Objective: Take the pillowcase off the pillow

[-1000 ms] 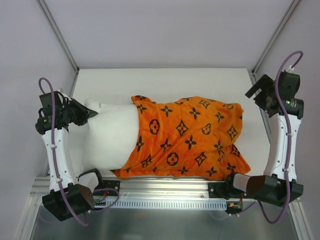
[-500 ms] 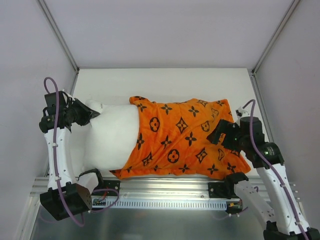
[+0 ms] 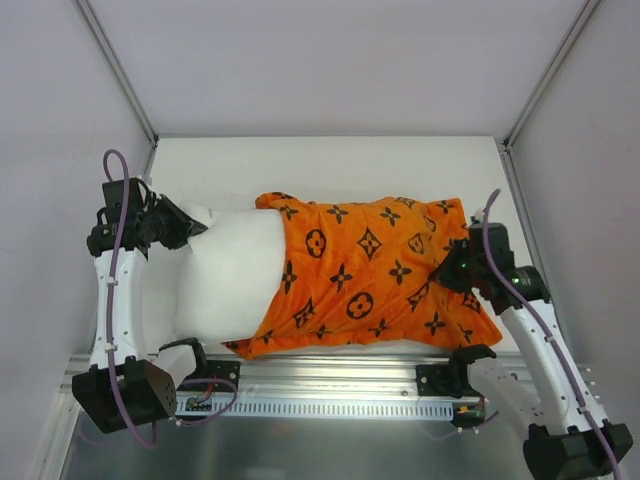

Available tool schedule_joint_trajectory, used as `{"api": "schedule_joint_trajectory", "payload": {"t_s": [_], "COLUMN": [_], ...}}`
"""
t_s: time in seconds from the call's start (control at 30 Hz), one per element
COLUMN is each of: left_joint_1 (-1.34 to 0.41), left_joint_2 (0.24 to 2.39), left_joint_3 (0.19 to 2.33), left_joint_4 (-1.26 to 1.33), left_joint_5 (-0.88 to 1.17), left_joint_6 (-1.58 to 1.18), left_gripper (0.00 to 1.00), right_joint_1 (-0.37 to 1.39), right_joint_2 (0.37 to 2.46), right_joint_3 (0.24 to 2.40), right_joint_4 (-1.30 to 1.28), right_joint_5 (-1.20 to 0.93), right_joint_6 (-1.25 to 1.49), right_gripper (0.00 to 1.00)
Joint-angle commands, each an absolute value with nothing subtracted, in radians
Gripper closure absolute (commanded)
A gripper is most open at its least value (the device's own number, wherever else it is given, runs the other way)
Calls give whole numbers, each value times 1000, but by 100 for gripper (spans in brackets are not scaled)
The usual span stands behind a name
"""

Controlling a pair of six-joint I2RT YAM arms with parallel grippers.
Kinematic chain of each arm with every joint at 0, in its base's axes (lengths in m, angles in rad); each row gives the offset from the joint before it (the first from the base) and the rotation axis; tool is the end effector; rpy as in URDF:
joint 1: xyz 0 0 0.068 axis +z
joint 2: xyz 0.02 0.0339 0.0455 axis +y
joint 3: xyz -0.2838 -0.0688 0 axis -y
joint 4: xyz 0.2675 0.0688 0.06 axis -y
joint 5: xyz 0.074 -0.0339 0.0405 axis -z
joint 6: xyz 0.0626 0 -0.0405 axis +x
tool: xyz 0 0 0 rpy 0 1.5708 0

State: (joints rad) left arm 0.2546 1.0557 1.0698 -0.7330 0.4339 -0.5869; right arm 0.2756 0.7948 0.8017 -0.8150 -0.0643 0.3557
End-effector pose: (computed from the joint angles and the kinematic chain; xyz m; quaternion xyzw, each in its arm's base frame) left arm 0.2440 0.0363 0.3381 -0.2820 0.8481 -0.2601 0.3655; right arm 0.1746 0.0536 0.2792 0.0252 0.9274 0.1438 0.3443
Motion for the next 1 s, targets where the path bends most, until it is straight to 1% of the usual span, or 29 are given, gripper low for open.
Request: {"api": "schedule_joint_trajectory", "payload": {"t_s": [0.0,0.1,0.13,0.17,0.3,0.37,0.5,0.57,0.67,0.7,0.73,0.77,0.8,0.83,0.87,0.9,0.97], "left_joint_1": [242,262,265,267,268,268,265,241,187,175,160,129,115,101,74,57,26], "left_joint_2": [1091,1126,1135,1159,1232,1250,1336,1382,1477,1489,1496,1500,1496,1474,1456,1430,1331], "left_joint_3": [1153,1230,1255,1270,1365,1403,1500,1554,1586,1585,1575,1569,1554,1542,1507,1481,1427], "left_joint_4": [-744,-764,-764,-762,-758,-758,-756,-752,-753,-753,-752,-755,-753,-753,-755,-755,-756], "left_joint_5": [445,391,385,377,364,364,397,410,440,454,459,451,437,428,423,402,333], "left_joint_6": [-583,-603,-623,-629,-656,-660,-664,-654,-612,-601,-583,-572,-548,-534,-519,-493,-486], "left_gripper": [100,100,100,100,100,100,100,100,100,99,85,74,56,26,16,10,1], "right_joint_1": [92,-52,-125,-159,-305,-375,-419,-423,-413,-407,-397,-397,-399,-397,-393,-364,-316], "right_joint_2": [813,836,850,868,954,972,1044,1095,1072,1066,1063,1065,1065,1065,1063,1065,1062], "right_joint_3": [974,1074,1098,1156,1288,1318,1302,1273,1192,1184,1187,1190,1192,1198,1204,1218,1265], "right_joint_4": [-828,-847,-845,-844,-845,-845,-822,-804,-687,-678,-684,-692,-705,-709,-712,-725,-765], "right_joint_5": [11,11,11,-42,-98,-110,-17,-17,-98,-88,-78,-66,-69,-86,-153,-179,-152], "right_joint_6": [260,218,216,218,229,232,236,259,278,275,267,258,241,232,210,201,184], "right_gripper": [99,99,99,99,99,99,99,99,99,99,99,96,82,70,39,27,11]}}
